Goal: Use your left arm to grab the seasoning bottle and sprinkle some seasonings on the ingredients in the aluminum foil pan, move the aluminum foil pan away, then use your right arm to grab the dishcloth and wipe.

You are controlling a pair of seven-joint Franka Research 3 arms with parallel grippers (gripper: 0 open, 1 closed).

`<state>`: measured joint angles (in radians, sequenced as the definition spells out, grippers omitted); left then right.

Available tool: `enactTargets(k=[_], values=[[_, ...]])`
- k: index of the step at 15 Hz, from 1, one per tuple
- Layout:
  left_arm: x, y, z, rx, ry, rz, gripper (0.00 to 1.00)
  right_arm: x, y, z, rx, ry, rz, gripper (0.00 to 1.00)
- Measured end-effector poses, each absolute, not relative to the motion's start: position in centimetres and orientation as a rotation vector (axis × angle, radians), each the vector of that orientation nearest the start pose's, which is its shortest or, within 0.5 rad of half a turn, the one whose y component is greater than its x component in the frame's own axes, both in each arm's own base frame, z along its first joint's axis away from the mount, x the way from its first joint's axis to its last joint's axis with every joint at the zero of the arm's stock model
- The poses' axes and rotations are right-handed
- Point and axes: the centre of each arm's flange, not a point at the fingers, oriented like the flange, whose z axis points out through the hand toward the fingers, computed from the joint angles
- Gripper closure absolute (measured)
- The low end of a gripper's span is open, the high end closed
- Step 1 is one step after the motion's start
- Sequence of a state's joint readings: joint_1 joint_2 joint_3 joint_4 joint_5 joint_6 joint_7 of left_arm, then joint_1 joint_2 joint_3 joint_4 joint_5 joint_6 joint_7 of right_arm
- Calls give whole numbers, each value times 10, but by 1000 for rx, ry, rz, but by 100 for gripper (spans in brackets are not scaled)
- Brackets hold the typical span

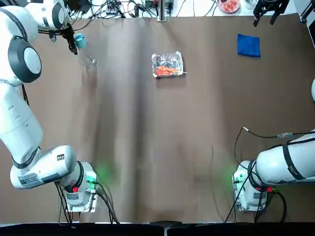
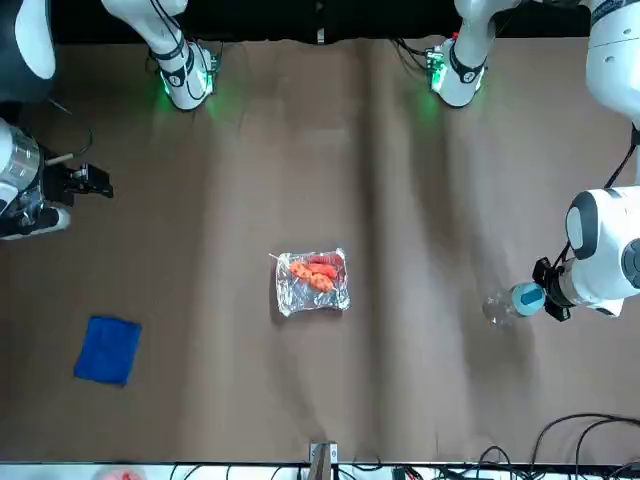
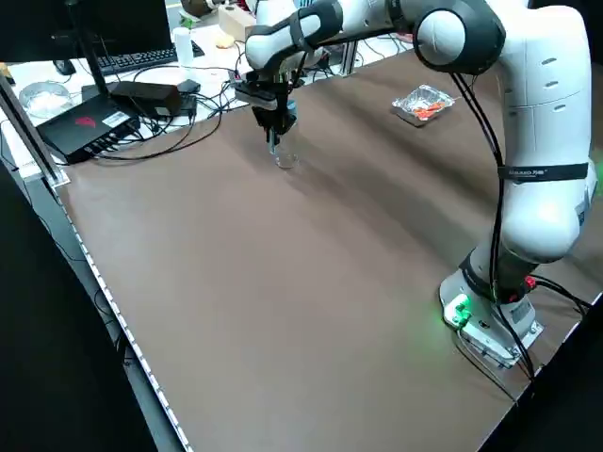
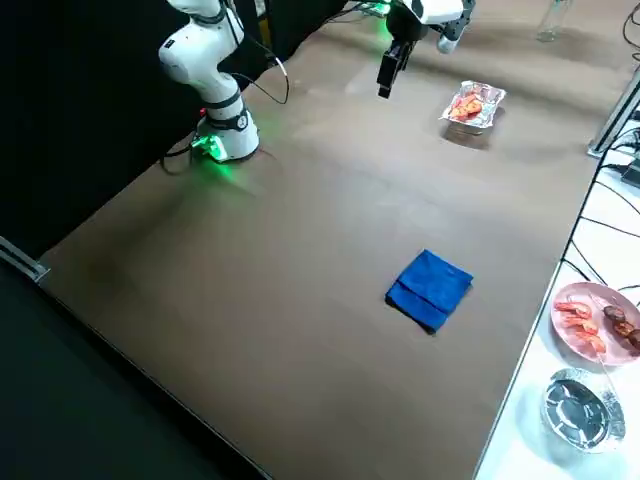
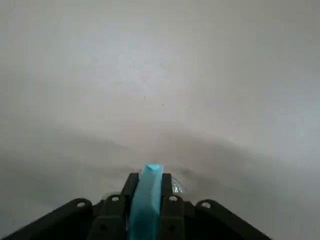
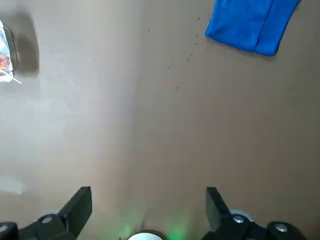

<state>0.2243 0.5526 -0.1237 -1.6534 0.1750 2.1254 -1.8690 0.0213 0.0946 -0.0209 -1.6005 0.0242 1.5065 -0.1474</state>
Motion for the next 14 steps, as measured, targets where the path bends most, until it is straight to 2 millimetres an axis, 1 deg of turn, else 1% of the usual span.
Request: enactTargets(k=[3,5,6,8,10,11,12,14], values=[[669,83,287,1905,2631,25,77,570,4,552,-3084,-227,289,0],[670,80,293,1905,2619,35,77,570,4,552,-3084,-227,290,0],[671,78,300,1904,2608,48,77,570,4,552,-3084,-227,290,0],[673,69,324,1905,2577,87,77,570,4,552,-3083,-228,291,0],[671,52,350,1933,2553,108,77,569,4,552,-3083,-228,291,0],[669,39,363,1956,2539,112,77,569,4,552,-3083,-228,291,0],[667,24,376,1985,2521,115,77,569,4,552,-3083,-228,291,0],[661,-16,397,2039,2487,111,77,569,4,552,-3083,-228,291,0]])
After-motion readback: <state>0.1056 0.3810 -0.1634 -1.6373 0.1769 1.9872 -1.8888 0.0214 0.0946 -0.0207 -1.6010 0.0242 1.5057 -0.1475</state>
